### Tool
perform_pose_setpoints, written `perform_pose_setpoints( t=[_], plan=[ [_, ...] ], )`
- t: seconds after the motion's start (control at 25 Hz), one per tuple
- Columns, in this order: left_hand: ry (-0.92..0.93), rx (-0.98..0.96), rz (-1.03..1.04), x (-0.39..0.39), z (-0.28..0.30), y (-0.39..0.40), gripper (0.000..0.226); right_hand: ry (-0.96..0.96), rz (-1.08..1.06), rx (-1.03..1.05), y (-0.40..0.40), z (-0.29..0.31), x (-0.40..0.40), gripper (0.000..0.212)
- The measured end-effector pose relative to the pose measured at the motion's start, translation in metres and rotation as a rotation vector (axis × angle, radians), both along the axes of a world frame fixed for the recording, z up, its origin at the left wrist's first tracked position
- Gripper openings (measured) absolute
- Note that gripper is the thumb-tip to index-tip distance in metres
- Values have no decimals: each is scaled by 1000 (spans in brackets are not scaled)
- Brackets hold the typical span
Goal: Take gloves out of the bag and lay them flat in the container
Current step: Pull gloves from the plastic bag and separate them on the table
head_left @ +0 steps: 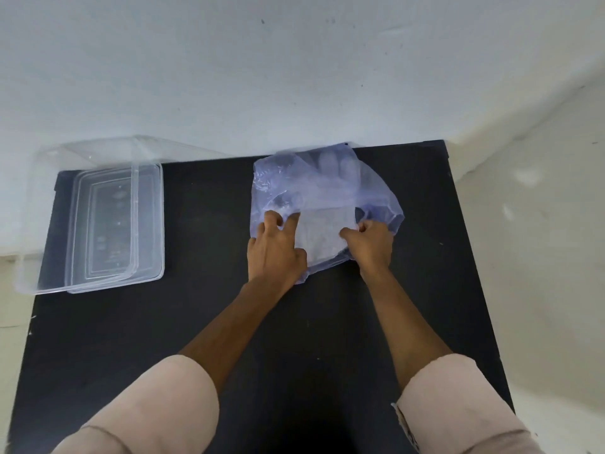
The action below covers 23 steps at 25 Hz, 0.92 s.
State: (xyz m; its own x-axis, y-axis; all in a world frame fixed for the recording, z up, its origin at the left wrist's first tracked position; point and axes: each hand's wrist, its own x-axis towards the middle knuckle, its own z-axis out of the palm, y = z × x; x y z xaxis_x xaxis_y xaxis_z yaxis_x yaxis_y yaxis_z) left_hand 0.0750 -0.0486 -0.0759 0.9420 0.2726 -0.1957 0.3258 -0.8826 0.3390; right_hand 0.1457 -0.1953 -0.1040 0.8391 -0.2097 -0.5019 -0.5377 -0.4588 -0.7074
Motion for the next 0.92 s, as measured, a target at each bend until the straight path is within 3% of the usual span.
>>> perform_pose_setpoints(
  t=[0.12,0.2,0.28,0.44,0.56,0.76,0.84,0.92],
  plan=[
    [-41,-65,3,7,3,4,67,69,-419,630,14,6,-5,16],
    [-57,-80,-1,9,2,6,66,157,-650,909,30,0,-16,47],
    [-58,-87,-9,9,0,7,66,179,-693,841,48,-7,-25,63],
    [-47,-89,-21,8,-4,12,67,161,-752,576,63,-10,-20,54],
    [-35,-109,-37,9,-6,19,67,94,-822,725,49,-2,-27,47],
    [-49,-195,-59,-14,2,30,71,29,-909,723,30,17,-90,39],
    [-120,-226,-74,-43,7,32,66,26,-956,727,31,22,-121,39],
    [-262,-394,32,-89,9,30,51,24,-990,749,37,29,-158,37]
  ],
)
